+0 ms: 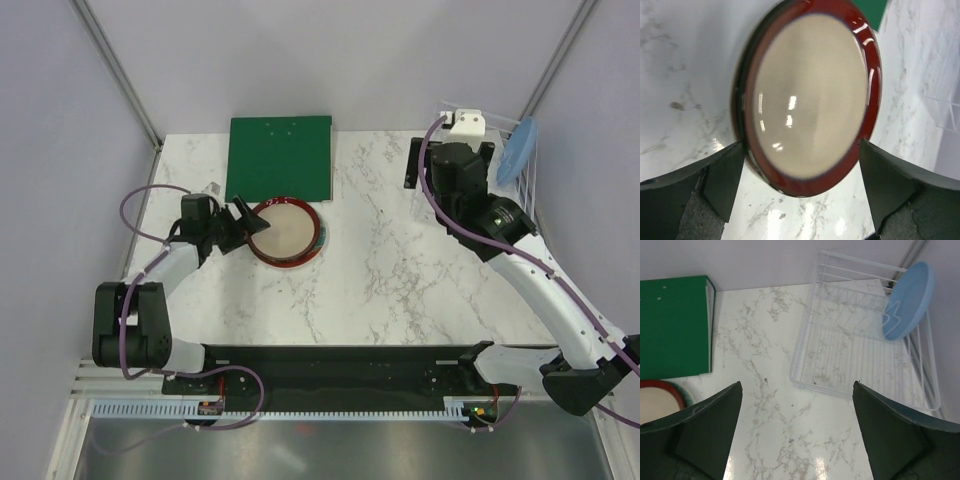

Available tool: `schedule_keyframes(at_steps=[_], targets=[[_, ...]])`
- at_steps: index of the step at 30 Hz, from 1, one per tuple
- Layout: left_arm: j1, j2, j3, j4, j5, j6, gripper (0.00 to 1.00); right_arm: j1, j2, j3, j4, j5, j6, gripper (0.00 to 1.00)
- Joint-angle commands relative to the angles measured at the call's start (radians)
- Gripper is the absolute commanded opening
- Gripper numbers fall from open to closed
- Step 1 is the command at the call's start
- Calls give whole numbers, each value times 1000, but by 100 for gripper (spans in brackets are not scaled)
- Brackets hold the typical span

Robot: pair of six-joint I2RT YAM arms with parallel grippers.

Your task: Unload the plates from the dish rack

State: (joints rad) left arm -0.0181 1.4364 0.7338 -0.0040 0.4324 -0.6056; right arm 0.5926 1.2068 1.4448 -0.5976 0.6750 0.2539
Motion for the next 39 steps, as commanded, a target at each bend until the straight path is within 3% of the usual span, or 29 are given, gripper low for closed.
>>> schedule_keyframes(at_steps=[1,7,20,28,39], targets=[[14,-93,-14,-114,-167,67,100,-8,8,55,-4,205,-74,98],[14,-166,-5,-137,-175,75,100,-39,7,78,15,282,-127,98],[14,-298,16,-214,-225,105,100,-158,17,92,55,293,-208,98],[14,-402,68,-249,-143,122,100,-287,88,111,70,238,-193,98],[14,-424,75,-214,-3,116,100,-537,325,255,64,100,-108,98]])
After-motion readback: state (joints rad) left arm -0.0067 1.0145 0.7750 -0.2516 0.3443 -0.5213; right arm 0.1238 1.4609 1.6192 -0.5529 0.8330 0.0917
